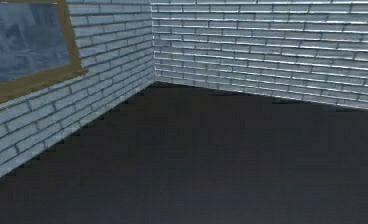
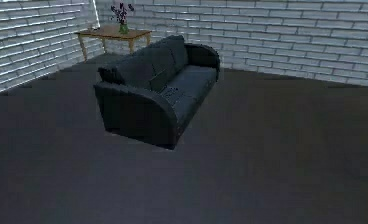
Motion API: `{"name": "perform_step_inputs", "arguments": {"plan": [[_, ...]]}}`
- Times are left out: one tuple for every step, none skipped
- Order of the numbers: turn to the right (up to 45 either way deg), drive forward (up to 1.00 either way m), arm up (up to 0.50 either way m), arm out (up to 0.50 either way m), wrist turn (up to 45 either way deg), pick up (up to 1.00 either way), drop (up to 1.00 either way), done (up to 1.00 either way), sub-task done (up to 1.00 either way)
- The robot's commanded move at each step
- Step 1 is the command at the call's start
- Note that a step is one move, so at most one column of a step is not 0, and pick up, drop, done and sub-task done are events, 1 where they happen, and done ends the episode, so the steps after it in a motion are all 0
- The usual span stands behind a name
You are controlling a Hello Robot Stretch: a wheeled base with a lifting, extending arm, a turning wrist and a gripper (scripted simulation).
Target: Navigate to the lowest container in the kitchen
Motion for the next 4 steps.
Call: {"name": "perform_step_inputs", "arguments": {"plan": [[-42.0,0.0,0.0,0.0,0.0,0.0,0.0,0.0,0.0],[0.0,0.65,0.0,0.0,0.0,0.0,0.0,0.0,0.0],[-18.0,0.0,0.0,0.0,0.0,0.0,0.0,0.0,0.0],[0.0,0.65,0.0,0.0,0.0,0.0,0.0,0.0,0.0]]}}
